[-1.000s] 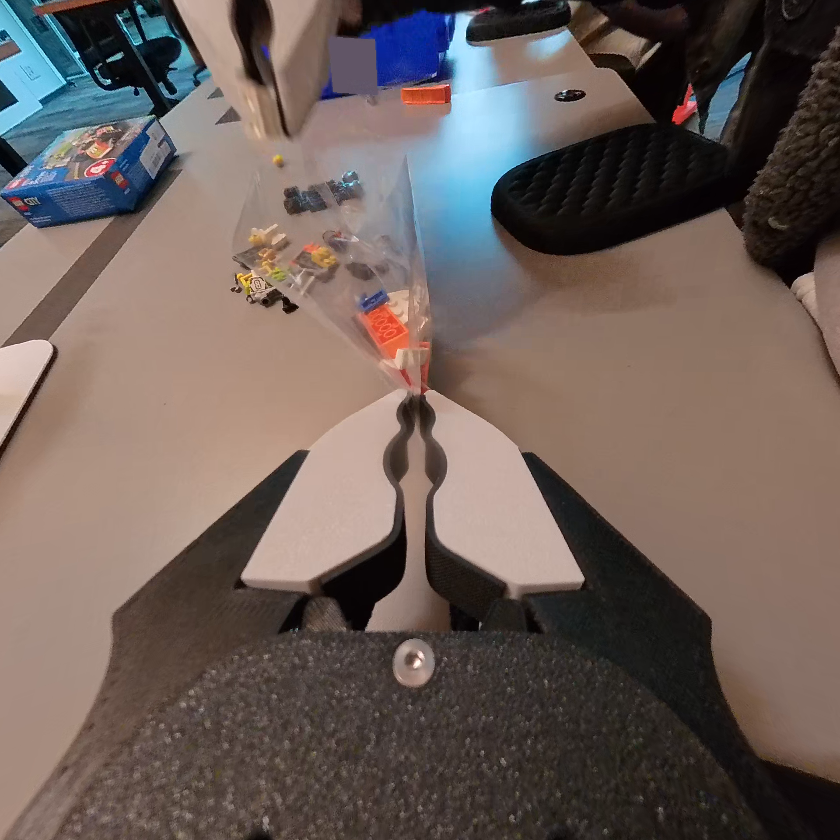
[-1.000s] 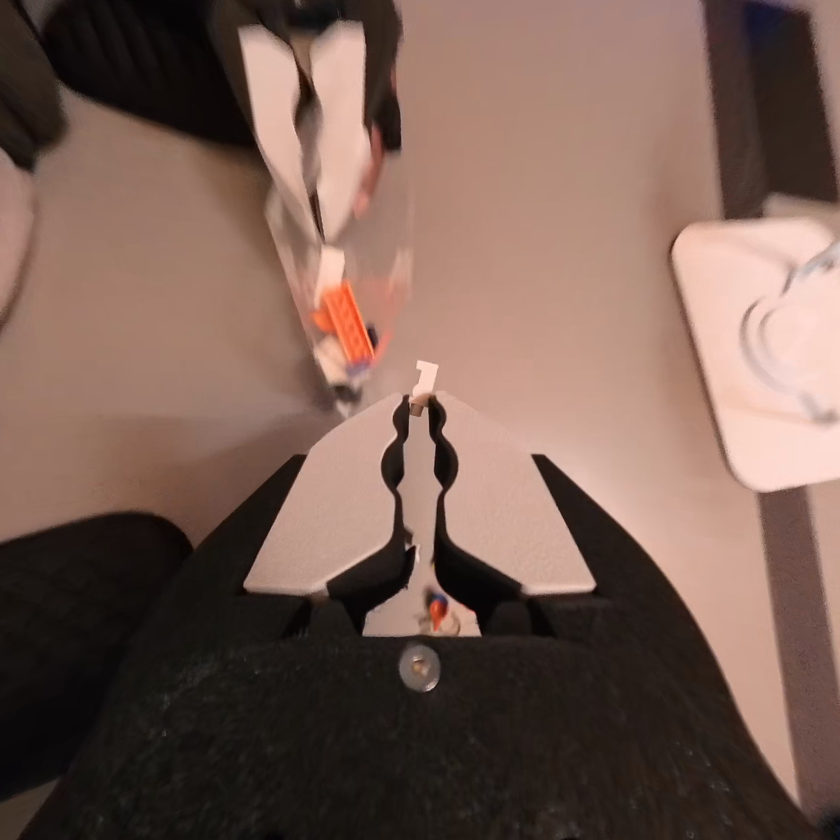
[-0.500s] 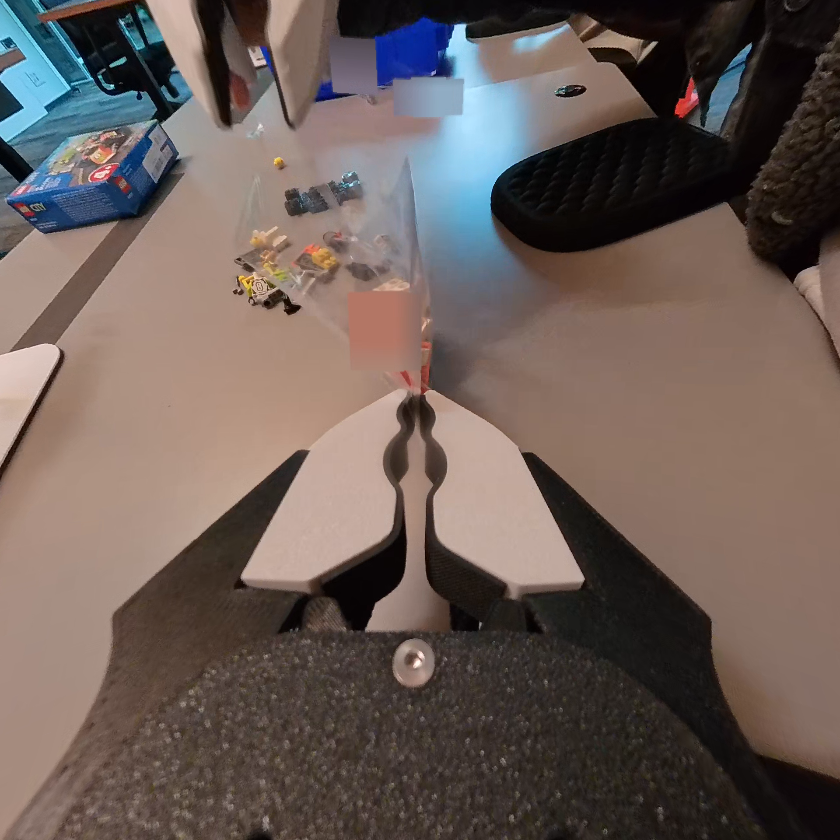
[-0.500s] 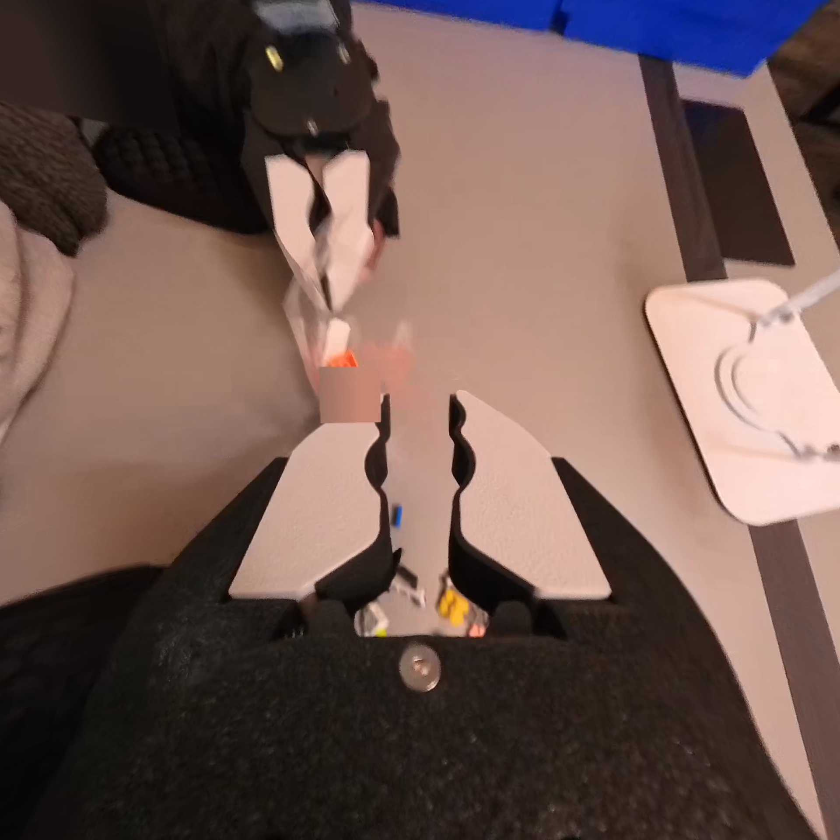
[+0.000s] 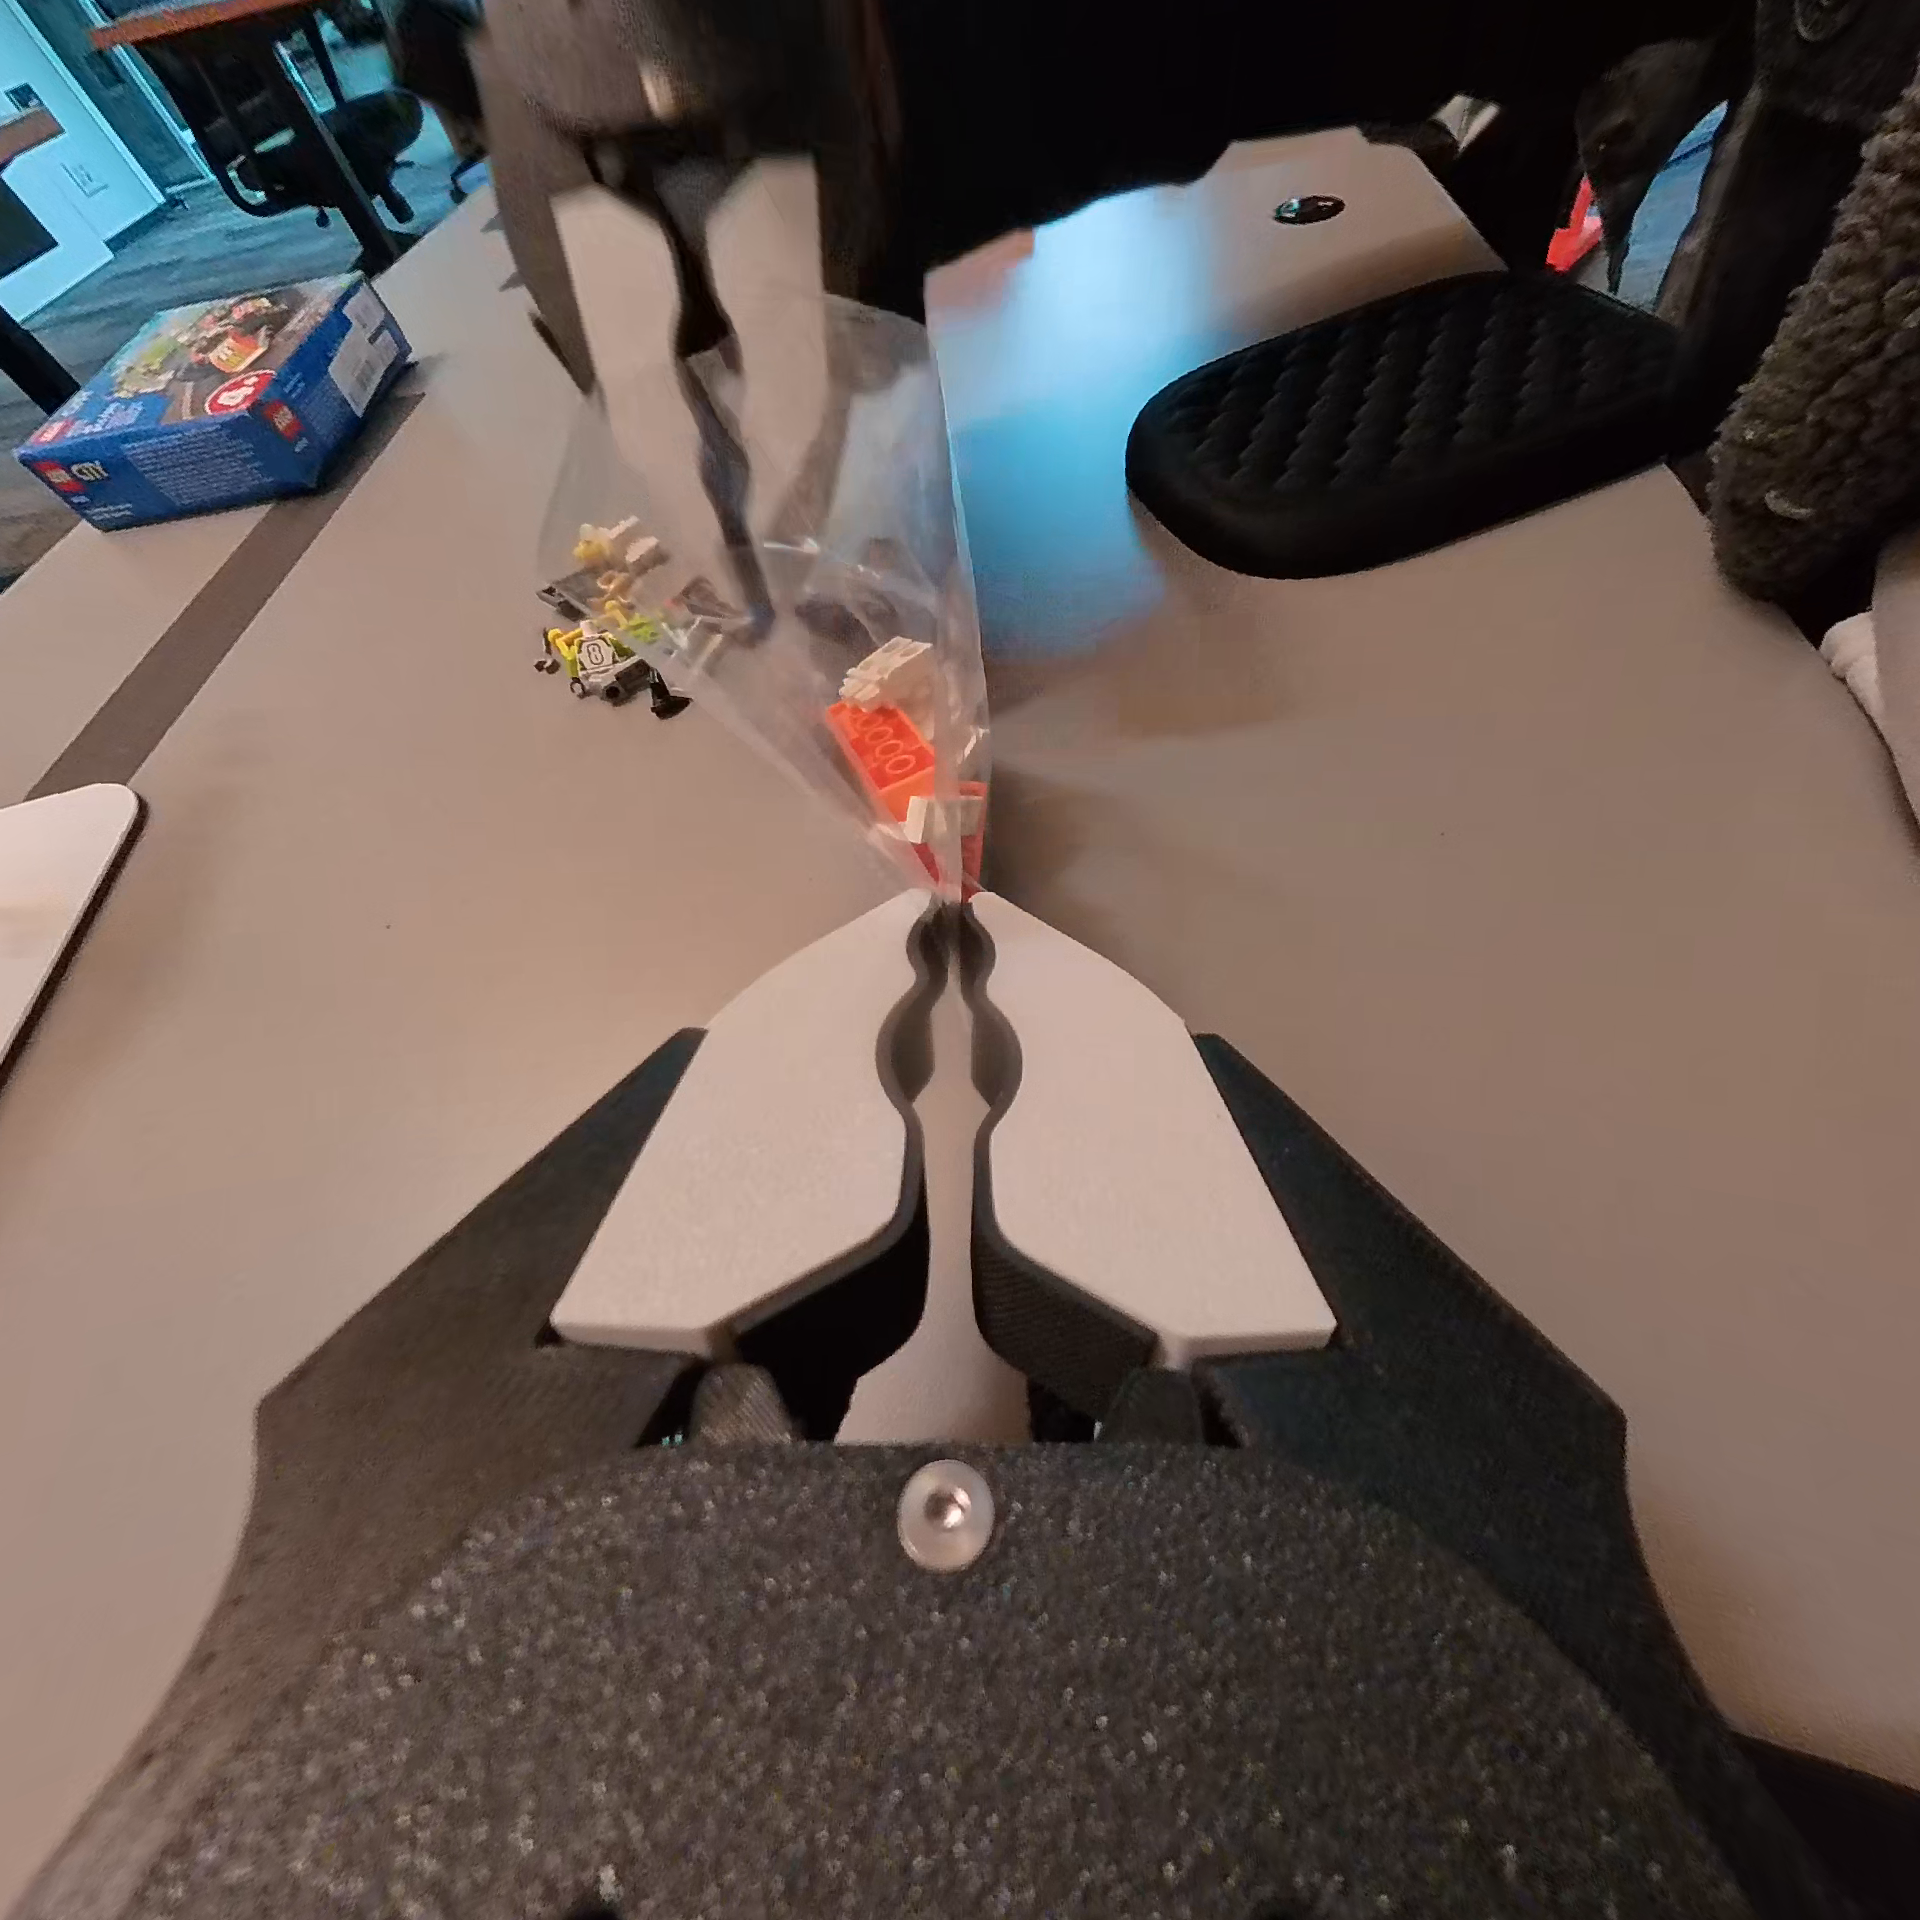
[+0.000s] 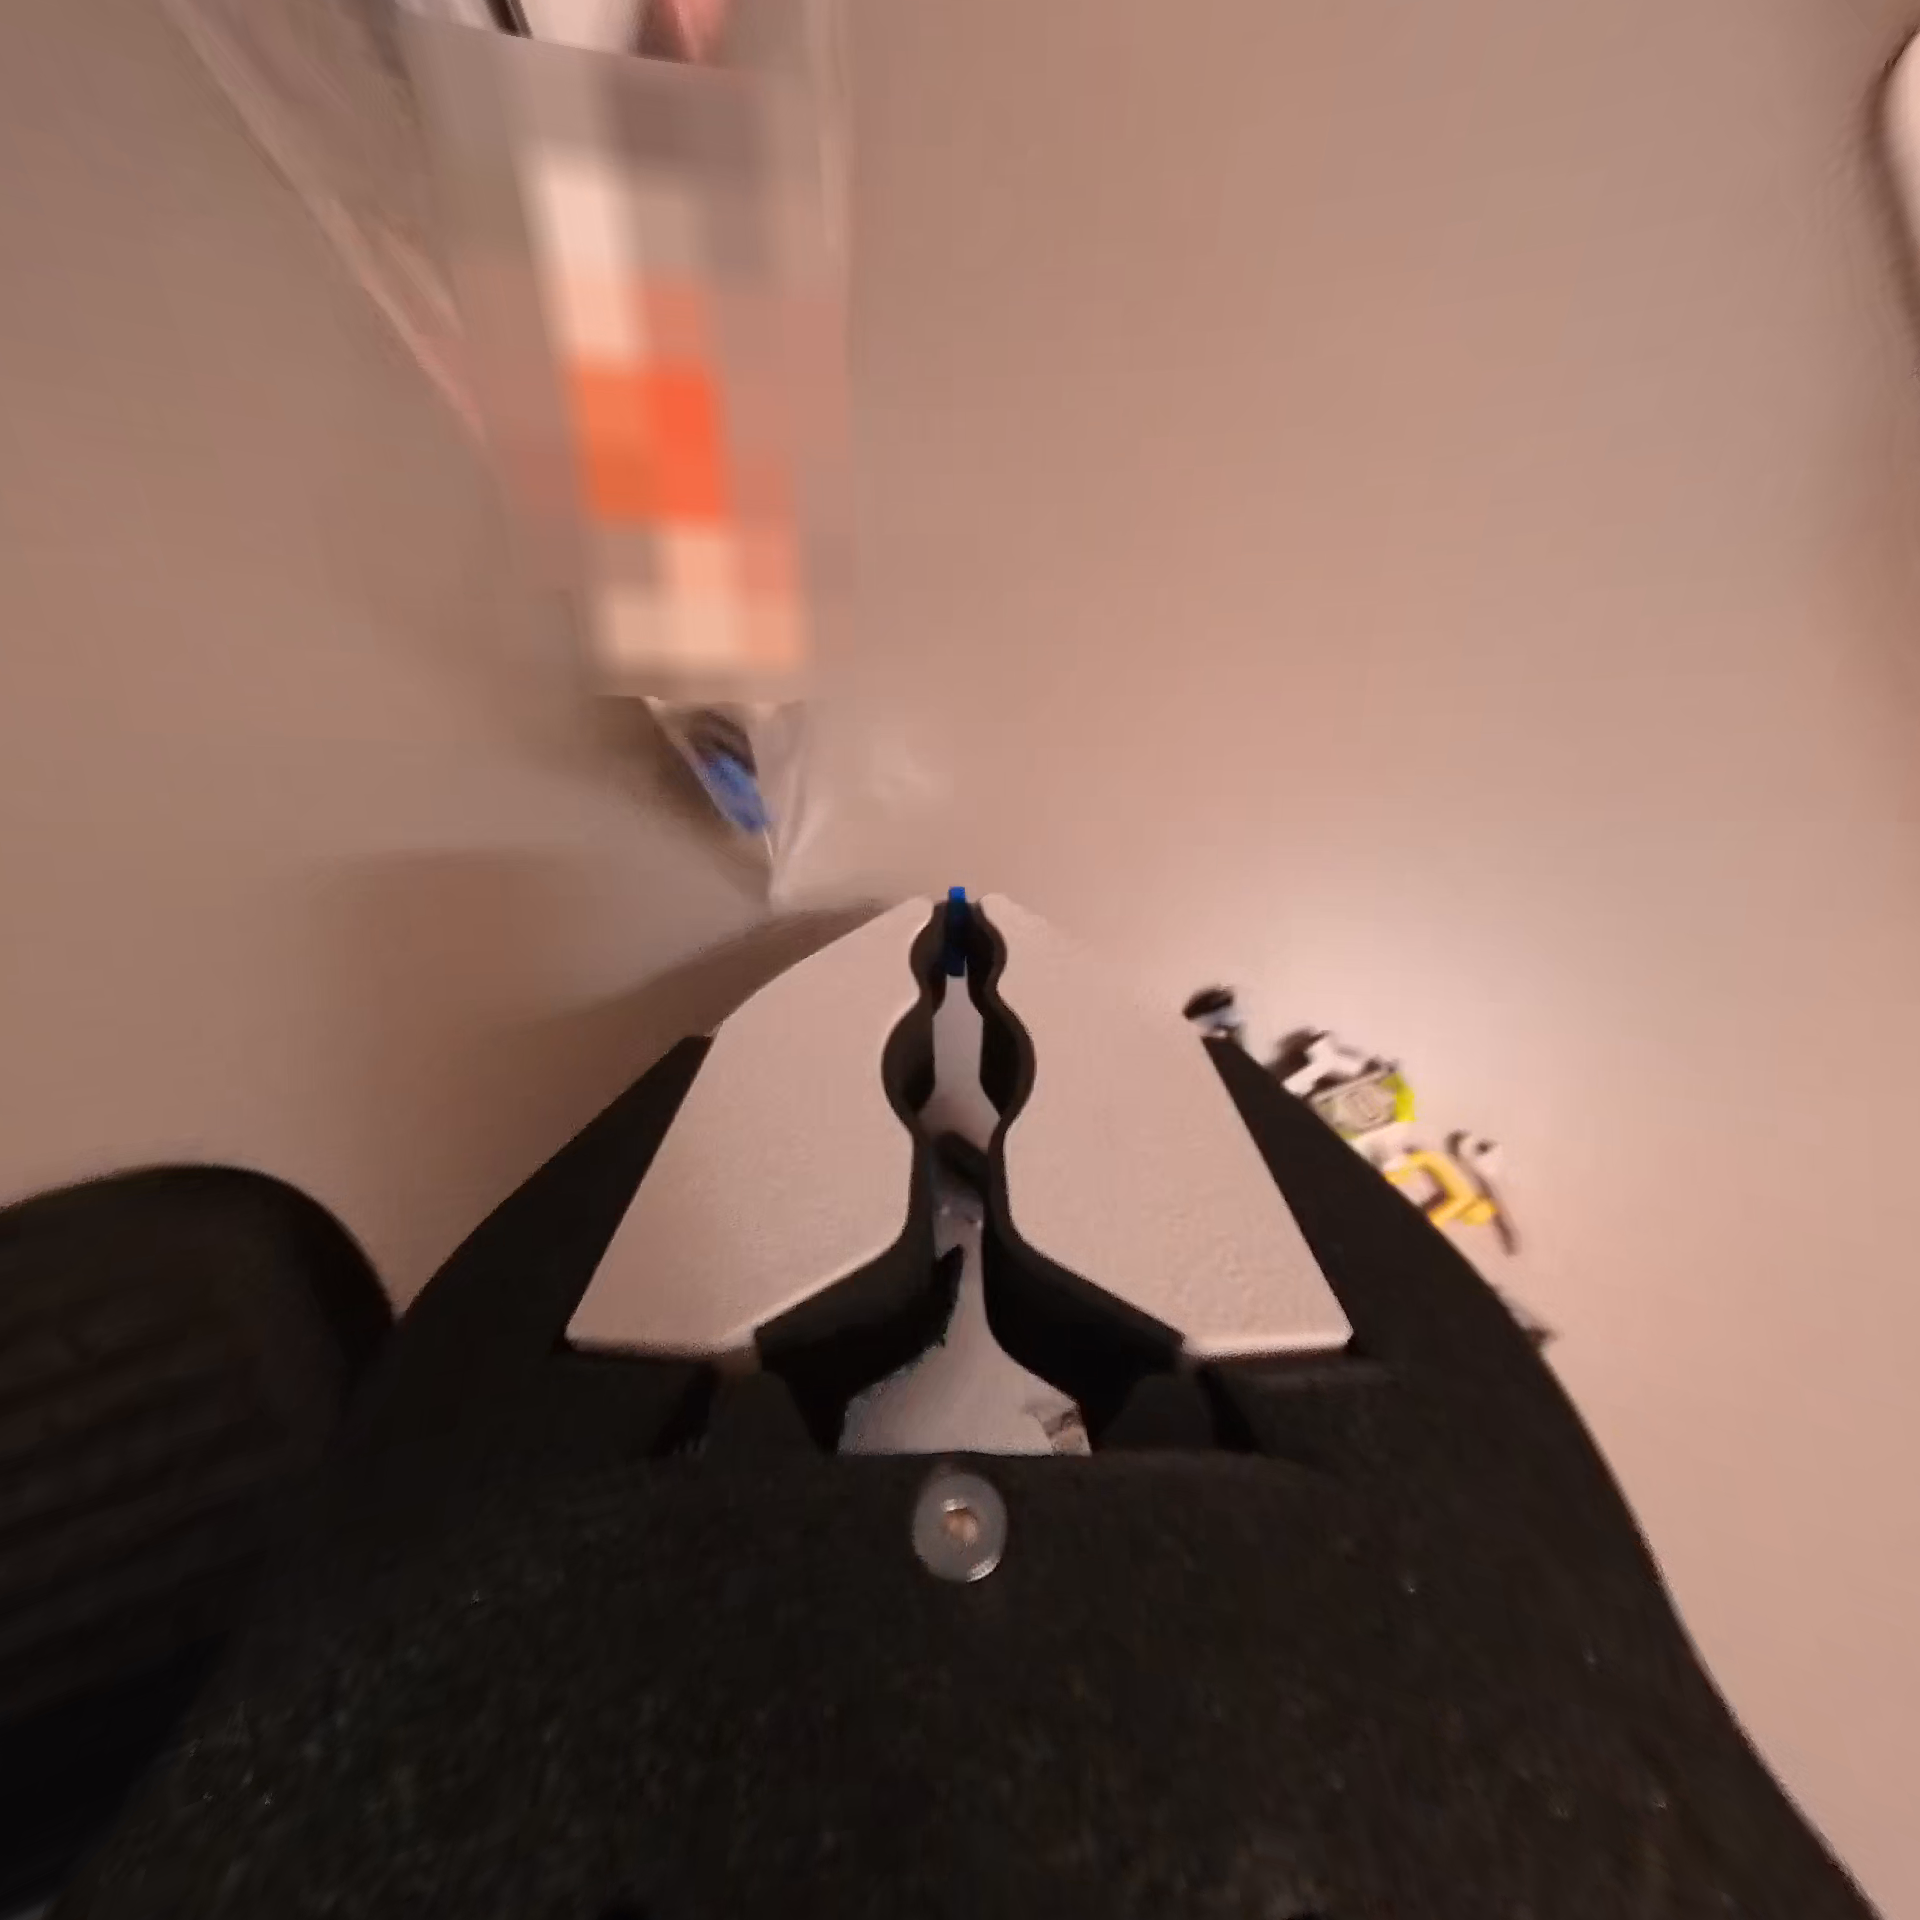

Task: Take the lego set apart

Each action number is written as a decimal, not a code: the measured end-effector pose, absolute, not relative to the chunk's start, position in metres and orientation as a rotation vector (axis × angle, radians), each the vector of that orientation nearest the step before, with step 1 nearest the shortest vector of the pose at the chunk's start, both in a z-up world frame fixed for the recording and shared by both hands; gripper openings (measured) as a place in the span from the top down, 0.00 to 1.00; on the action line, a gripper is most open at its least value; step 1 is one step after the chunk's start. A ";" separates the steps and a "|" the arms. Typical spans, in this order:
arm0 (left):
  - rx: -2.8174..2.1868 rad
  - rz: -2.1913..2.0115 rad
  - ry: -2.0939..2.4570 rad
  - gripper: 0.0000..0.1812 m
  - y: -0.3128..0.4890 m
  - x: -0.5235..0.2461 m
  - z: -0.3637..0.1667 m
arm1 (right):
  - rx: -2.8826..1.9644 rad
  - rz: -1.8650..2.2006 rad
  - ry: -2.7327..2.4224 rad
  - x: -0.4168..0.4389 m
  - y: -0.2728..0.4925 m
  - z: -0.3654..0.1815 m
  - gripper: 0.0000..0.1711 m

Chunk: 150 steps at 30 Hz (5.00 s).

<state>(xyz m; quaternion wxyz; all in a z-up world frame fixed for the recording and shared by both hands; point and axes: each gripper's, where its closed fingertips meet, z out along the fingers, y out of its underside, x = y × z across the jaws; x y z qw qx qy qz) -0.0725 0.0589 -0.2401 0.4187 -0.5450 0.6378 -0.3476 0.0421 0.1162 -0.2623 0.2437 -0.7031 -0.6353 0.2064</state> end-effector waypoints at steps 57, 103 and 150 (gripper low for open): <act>-1.376 -0.883 1.588 0.99 0.061 -0.074 -0.240 | -2.144 0.461 -1.612 0.060 0.238 -0.302 0.86; -1.370 -0.856 1.595 0.99 0.060 -0.073 -0.242 | -1.915 0.311 -2.062 0.104 0.106 -0.293 0.88; -1.358 -0.844 1.610 0.99 0.061 -0.072 -0.243 | -2.002 0.416 -1.894 0.074 0.129 -0.291 0.86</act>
